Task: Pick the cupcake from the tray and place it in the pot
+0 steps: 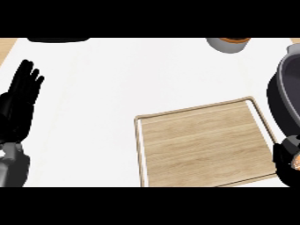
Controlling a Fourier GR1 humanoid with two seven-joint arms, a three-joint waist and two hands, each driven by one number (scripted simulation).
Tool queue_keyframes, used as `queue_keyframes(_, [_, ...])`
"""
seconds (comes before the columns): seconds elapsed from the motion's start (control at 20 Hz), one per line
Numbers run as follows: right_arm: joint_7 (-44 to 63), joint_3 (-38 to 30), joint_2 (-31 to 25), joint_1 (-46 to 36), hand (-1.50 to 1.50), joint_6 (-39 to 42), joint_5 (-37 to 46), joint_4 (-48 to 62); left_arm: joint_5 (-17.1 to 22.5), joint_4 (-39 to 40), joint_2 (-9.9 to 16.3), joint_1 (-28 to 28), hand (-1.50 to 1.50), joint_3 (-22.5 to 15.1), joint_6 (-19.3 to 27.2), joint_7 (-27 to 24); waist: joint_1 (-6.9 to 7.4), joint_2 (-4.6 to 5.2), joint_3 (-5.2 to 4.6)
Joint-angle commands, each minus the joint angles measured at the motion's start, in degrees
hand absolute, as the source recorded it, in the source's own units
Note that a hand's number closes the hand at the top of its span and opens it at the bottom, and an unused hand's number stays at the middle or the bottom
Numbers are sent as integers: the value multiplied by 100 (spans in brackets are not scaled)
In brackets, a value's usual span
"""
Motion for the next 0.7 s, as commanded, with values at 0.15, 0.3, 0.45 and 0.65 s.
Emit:
queue_keyframes(0.15, [-653, -2131, -442, -619, 150, 225, -2345, 933, -2, -111, -53, 189, 0, -41, -63, -56, 55, 7, 5])
queue_keyframes(0.3, [-757, -2342, -607, -727, 150, 451, -2652, 1302, -145, 242, -129, -456, 0, -19, 203, 126, 30, 13, -2])
queue_keyframes(0.45, [-1459, -2781, -543, -934, 150, 200, -3247, 2193, -50, 394, -5, -278, 0, 80, -53, -145, 38, 17, 0])
queue_keyframes(0.65, [-1959, -2728, -1474, -929, 150, -352, -1275, 2990, 80, 73, 96, -131, 0, 141, -189, -100, 191, 58, 0])
